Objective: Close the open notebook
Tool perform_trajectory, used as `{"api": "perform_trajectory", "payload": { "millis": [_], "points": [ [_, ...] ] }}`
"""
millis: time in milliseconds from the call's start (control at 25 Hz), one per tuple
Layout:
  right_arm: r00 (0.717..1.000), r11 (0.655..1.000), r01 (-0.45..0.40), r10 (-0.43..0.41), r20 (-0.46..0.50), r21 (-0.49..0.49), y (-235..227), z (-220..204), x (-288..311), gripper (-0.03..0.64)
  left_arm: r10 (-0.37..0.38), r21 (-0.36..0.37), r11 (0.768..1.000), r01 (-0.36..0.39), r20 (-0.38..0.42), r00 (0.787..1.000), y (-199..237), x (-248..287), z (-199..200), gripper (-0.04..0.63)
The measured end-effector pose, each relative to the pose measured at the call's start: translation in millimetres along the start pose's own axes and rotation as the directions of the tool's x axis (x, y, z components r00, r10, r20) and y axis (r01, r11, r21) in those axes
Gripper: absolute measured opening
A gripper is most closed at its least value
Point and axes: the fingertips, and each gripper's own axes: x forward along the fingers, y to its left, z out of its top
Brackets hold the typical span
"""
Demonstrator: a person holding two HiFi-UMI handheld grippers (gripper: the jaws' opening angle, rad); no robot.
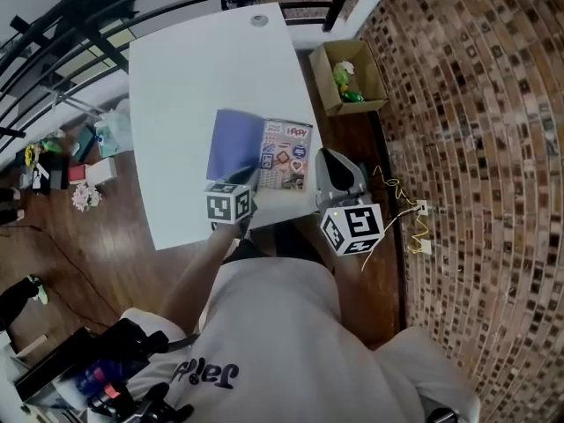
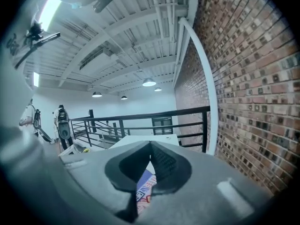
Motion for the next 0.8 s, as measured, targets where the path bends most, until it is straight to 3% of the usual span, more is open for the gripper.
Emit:
{"api": "perform_trajectory", "payload": {
  "millis": [160,400,600,800],
  "points": [
    [0.997,0.996,-0.083,0.082,-0.007,-0.027,33,5,18,-0.012,0.078,-0.08,0.994,-0.074,0.05,0.996,48,-50,-9,0.066],
    [0.988,0.988,-0.149,0.147,-0.036,-0.051,52,-3,28,-0.012,0.184,-0.229,0.959,-0.169,0.049,0.982,101,-78,-48,0.125],
    [0.985,0.984,-0.166,0.162,-0.059,-0.065,60,-9,27,-0.012,0.175,-0.301,0.942,-0.146,0.072,0.982,117,-78,-61,0.249],
    [0.983,0.983,-0.169,0.162,-0.086,-0.078,63,-15,20,-0.012,0.129,-0.309,0.947,-0.09,0.107,0.986,117,-68,-54,0.262]
  ]
}}
